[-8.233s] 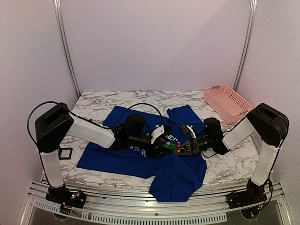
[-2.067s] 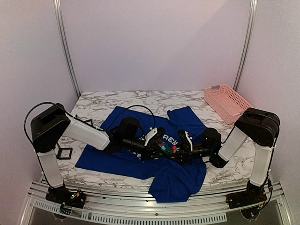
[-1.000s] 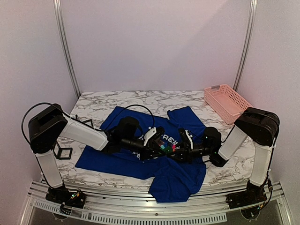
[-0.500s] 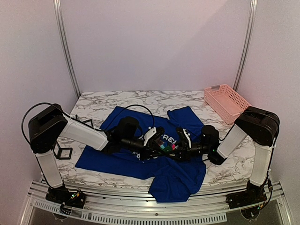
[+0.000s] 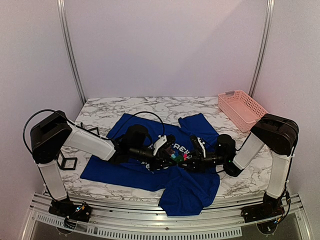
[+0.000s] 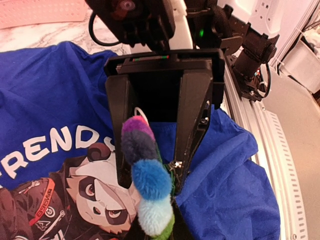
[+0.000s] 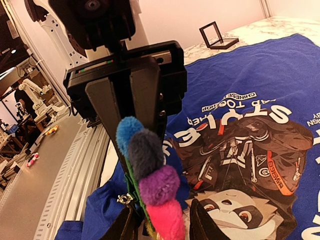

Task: Pin the brooch onto the clothing
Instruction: Pin the clothing with brooches onto the flattened clothing.

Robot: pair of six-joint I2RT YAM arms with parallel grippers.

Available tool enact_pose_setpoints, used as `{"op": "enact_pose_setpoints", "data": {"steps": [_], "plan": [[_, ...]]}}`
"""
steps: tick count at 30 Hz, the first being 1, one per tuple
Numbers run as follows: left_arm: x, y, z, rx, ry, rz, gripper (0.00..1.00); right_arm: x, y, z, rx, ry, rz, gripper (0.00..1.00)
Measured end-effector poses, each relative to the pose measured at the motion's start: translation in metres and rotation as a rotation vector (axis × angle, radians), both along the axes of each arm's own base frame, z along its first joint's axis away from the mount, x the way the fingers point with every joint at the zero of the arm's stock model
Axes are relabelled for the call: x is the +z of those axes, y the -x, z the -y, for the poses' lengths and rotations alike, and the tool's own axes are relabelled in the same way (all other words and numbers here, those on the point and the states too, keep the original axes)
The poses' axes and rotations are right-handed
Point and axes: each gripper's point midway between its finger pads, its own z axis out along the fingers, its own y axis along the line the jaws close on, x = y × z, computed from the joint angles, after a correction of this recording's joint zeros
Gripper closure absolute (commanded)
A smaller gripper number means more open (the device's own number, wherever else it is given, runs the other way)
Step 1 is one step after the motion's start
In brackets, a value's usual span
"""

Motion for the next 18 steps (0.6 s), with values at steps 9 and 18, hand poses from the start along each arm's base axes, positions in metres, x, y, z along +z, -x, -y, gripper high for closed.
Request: {"op": "enact_pose_setpoints", "data": {"steps": [9,18], "plan": [[-0.0001,-0.0008,-0.0001,0.004,-0.001,0.002,1.00,0.0009,0.0001,0.0000,-0.001,-0.001,-0.007,0.70],[0.0023,-0.0015,0.0007,0.005,0.007,0.009,1.00,0.0030,-0.0018,0.0024,-0.002,-0.010,-0.012,0.65]]}}
